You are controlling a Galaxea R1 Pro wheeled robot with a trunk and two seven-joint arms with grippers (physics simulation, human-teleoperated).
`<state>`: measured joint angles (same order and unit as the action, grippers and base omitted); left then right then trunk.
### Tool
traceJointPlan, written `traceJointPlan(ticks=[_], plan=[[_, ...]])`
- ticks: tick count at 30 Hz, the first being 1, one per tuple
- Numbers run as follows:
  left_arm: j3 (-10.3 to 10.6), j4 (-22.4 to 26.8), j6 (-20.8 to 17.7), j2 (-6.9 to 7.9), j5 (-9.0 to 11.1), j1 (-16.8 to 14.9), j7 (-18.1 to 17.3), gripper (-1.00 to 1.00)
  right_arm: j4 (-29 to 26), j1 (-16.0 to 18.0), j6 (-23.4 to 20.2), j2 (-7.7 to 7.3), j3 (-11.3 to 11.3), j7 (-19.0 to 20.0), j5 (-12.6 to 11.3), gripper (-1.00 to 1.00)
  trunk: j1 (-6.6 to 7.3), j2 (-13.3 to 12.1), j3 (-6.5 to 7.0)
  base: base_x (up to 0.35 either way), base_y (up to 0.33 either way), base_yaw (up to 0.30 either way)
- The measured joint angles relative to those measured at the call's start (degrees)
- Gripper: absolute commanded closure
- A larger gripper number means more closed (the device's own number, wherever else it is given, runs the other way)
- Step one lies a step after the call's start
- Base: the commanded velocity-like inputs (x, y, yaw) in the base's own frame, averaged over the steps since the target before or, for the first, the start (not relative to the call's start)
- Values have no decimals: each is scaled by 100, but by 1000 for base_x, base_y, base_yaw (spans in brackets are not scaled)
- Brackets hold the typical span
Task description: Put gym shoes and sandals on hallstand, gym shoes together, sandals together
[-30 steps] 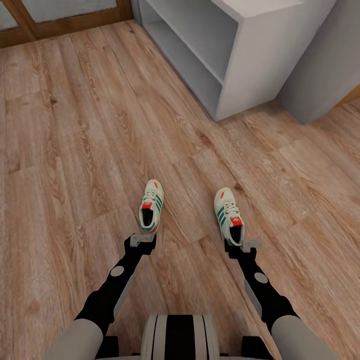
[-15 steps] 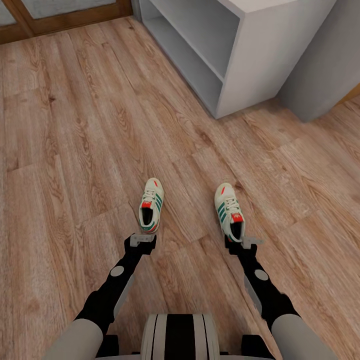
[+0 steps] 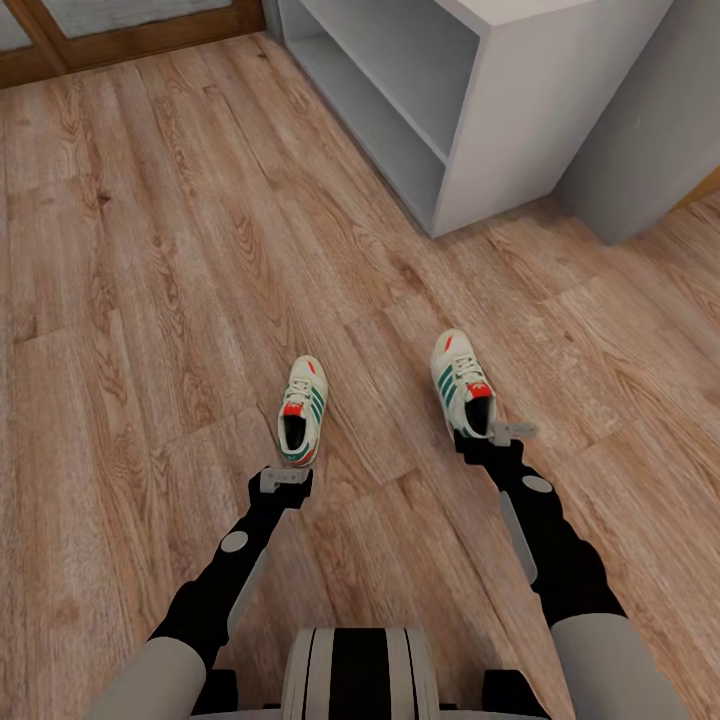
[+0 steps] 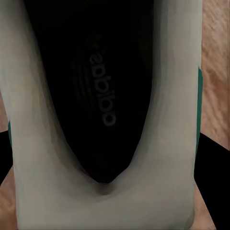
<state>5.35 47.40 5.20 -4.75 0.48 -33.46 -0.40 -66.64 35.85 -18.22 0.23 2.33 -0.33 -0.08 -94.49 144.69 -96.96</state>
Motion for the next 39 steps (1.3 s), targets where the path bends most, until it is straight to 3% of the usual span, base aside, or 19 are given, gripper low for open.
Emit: traceJointPlan(ticks=[7,13,39], plan=[[4,0,0,0,0,1,0,-100,-443,1,-25,-8,9,0,2,100,0,0,0,0,0,0],[8,0,0,-4,0,2,0,-100,-892,0,-27,-8,10,1,-6,100,-16,8,-132,0,0,0],[9,0,0,-9,0,0,0,-100,-939,0,-27,-8,2,2,-5,100,-15,8,-133,64,0,0]])
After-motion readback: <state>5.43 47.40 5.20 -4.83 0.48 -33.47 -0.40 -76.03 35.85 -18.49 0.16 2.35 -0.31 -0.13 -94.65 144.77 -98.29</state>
